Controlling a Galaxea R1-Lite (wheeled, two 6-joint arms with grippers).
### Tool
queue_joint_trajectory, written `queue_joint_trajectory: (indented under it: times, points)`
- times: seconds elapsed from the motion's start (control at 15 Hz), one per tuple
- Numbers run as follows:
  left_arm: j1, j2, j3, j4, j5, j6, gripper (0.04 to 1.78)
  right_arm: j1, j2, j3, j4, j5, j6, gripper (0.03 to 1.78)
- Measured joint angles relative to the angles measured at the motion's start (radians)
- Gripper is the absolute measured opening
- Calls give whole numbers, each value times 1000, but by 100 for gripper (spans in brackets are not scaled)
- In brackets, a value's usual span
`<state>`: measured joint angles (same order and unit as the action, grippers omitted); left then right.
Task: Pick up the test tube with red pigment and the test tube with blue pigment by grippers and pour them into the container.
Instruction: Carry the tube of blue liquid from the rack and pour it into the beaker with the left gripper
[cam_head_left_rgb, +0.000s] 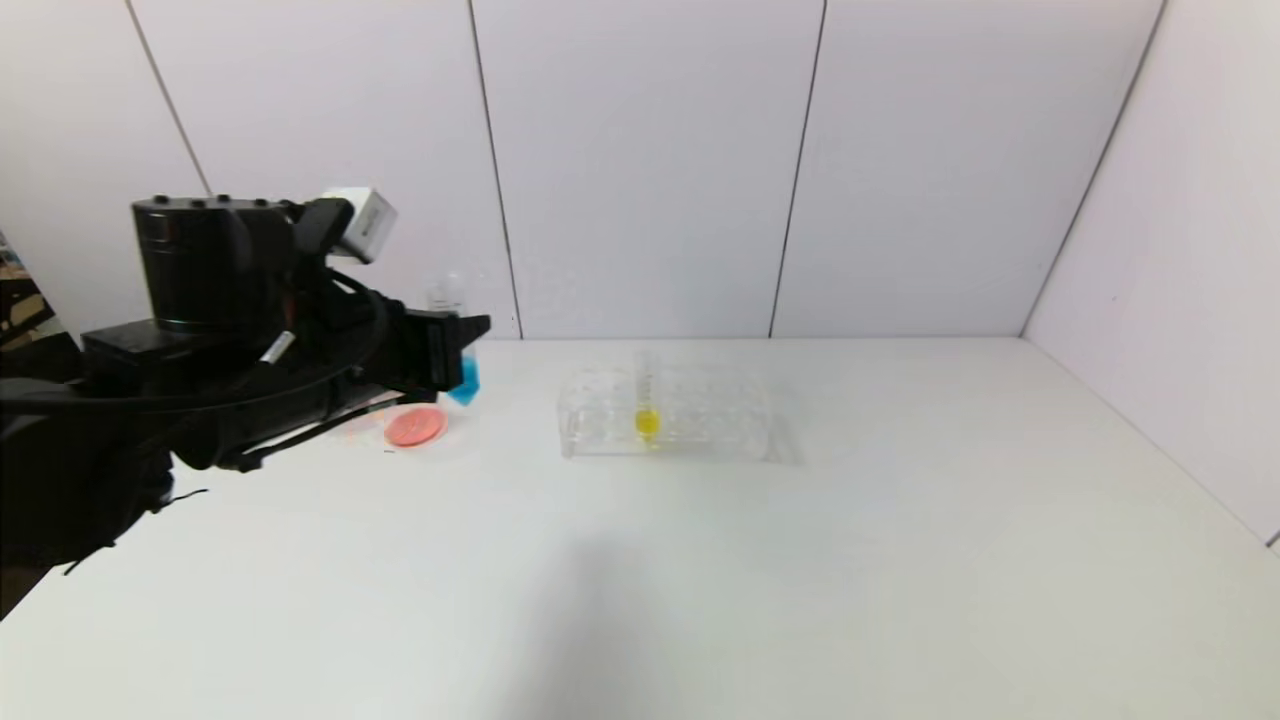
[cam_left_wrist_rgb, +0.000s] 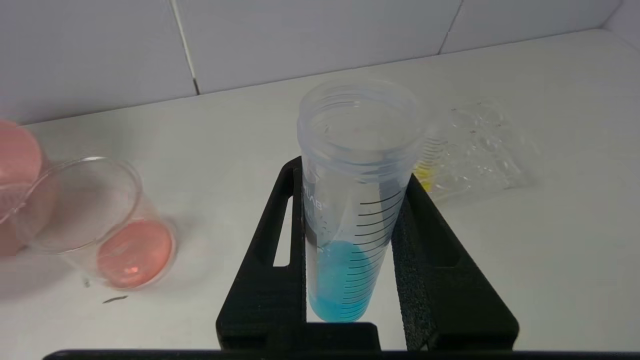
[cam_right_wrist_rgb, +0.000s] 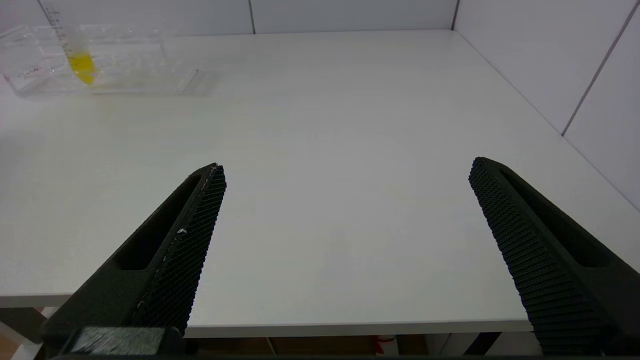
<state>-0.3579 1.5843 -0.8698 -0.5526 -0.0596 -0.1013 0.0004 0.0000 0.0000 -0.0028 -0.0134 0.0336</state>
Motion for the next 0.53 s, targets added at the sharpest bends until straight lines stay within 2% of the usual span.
queue_joint_trajectory:
  times: [0.27, 0.53]
  points:
    - [280, -54, 63, 4, -285, 59, 51, 0, 0, 0, 0, 0, 0, 177]
    - [496, -46, 67, 2, -557, 108, 51, 1, 0, 0, 0, 0, 0, 177]
